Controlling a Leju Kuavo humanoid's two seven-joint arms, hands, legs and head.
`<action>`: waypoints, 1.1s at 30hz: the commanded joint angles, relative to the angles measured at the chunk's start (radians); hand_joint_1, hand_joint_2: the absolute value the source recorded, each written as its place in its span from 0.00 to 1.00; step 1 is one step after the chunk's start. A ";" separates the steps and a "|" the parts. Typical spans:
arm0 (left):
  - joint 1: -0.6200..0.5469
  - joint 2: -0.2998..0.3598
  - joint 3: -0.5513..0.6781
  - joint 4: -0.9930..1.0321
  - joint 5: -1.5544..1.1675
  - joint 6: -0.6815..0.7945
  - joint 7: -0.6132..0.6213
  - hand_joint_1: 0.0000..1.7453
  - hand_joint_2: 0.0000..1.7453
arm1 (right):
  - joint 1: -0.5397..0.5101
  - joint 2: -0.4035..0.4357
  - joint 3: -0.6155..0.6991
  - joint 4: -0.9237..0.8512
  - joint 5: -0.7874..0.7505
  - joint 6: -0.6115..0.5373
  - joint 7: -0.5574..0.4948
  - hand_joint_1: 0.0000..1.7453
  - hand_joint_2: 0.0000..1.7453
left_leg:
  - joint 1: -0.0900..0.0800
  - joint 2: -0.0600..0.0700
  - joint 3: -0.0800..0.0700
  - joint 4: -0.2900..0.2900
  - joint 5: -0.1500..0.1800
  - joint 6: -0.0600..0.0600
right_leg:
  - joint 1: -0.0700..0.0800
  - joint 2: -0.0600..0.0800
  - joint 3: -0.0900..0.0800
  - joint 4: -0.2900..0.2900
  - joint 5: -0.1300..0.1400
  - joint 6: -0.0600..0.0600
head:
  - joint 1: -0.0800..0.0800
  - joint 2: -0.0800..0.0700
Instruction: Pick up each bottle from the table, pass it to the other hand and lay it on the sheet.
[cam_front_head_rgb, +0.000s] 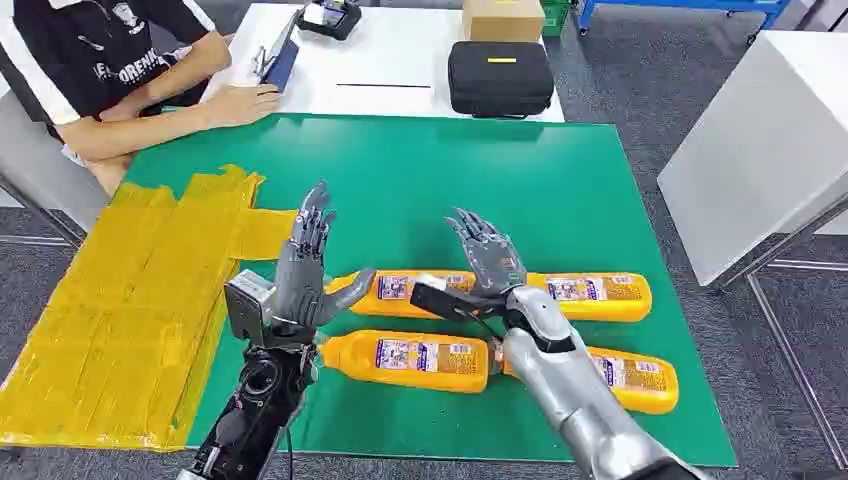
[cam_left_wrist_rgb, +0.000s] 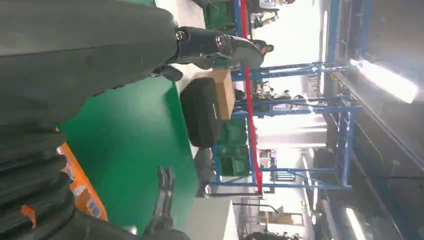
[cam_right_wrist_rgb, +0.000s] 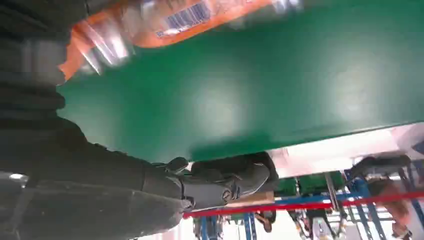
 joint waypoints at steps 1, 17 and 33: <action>-0.007 0.025 -0.028 -0.032 0.025 -0.020 0.003 0.00 1.00 | -0.201 0.040 0.084 0.419 -0.010 0.016 -0.022 0.00 1.00 | 0.000 0.002 0.008 0.000 -0.004 0.000 | 0.001 0.003 0.006 0.001 -0.003 -0.007 | 0.000 0.000; -0.007 0.027 0.021 0.023 0.031 -0.035 0.003 0.00 1.00 | -0.141 0.083 0.118 0.276 -0.123 0.013 -0.214 0.00 1.00 | 0.000 0.000 0.004 -0.001 -0.001 0.000 | 0.001 0.000 0.003 0.000 -0.002 -0.004 | 0.000 0.000; -0.024 0.014 0.021 0.049 0.029 -0.048 0.003 0.00 1.00 | -0.177 0.062 0.192 0.389 -0.087 0.107 -0.102 0.00 1.00 | 0.000 -0.001 0.008 0.000 -0.004 0.001 | 0.001 0.000 0.007 0.001 -0.004 -0.007 | 0.000 0.000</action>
